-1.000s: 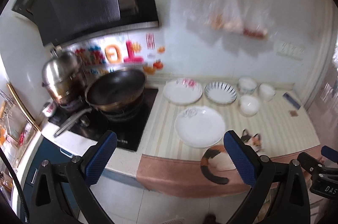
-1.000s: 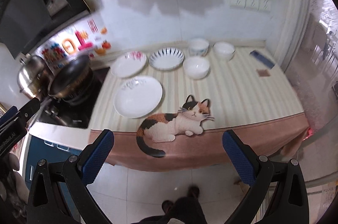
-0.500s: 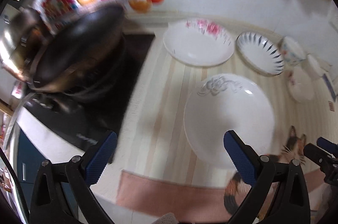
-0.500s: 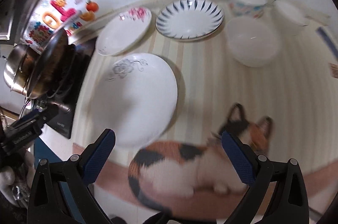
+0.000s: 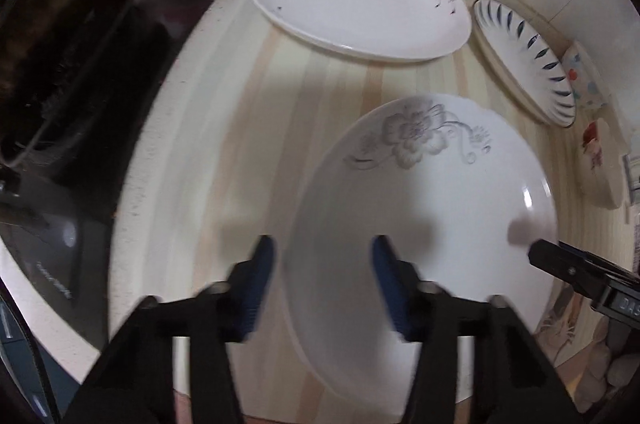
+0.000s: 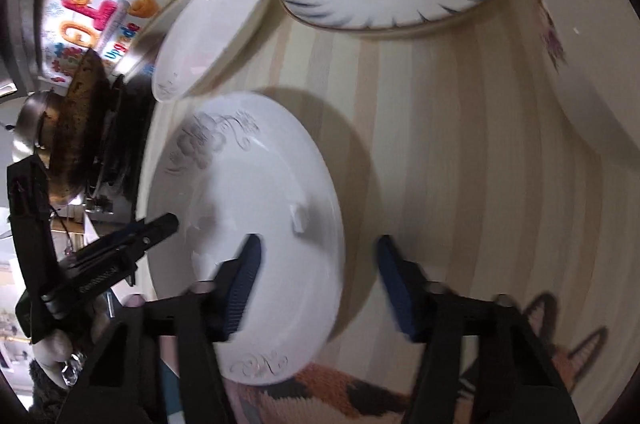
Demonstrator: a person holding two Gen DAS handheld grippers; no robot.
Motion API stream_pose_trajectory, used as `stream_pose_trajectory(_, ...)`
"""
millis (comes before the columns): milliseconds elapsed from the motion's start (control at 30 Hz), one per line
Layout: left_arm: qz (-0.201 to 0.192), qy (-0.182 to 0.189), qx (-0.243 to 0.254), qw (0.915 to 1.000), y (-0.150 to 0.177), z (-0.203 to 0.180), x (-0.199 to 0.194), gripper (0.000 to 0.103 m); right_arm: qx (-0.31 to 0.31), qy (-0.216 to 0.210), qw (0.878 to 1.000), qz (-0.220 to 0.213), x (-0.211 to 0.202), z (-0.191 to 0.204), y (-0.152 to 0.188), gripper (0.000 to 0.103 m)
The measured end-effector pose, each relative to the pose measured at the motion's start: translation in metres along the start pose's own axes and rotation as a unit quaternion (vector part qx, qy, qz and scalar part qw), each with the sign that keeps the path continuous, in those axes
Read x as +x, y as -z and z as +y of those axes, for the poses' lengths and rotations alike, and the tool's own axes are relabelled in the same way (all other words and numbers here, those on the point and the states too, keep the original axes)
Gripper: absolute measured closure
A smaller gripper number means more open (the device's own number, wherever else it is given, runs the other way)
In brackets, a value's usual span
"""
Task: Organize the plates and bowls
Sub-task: 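Reach both grippers to the grey-flower white plate and grip its rim, then lift the grey-flower plate with both grippers off the cloth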
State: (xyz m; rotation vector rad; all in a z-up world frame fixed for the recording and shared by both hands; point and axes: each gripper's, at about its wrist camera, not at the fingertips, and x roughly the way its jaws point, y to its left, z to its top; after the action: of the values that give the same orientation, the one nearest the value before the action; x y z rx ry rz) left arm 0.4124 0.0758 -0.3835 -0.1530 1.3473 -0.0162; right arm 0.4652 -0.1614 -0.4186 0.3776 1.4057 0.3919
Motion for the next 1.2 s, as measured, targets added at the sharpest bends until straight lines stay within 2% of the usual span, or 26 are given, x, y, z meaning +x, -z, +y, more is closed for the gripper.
stream_pose_trajectory(33,-0.005,-0.003,-0.001,1.0,0.0,-0.001,0.0,0.063,0.0,-0.005,1.0,0.007,0.002,0.001,-0.001,0.071)
stream_pose_trajectory(67,-0.008,-0.006,0.0,0.9999,0.001,-0.002,-0.001,0.063,-0.001,-0.005,1.0,0.012,0.002,0.003,0.0,0.073)
stream_pose_trajectory(200,-0.014,-0.012,-0.002,0.9998,0.009,-0.004,-0.006,0.063,-0.026,0.014,1.0,0.011,0.004,0.01,-0.001,0.073)
stream_pose_trajectory(533,-0.012,-0.018,0.011,0.9997,0.014,-0.025,-0.01,0.063,-0.024,0.006,1.0,0.011,-0.025,-0.005,0.014,0.073)
stream_pose_trajectory(967,-0.011,0.011,0.05,0.9986,0.039,-0.087,-0.025,0.063,0.012,0.022,1.0,-0.002,-0.091,-0.062,0.05,0.073)
stream_pose_trajectory(1200,-0.002,0.021,0.08,0.9966,0.044,-0.117,-0.018,0.063,0.044,0.034,0.998,-0.004,-0.106,-0.095,0.067,0.073)
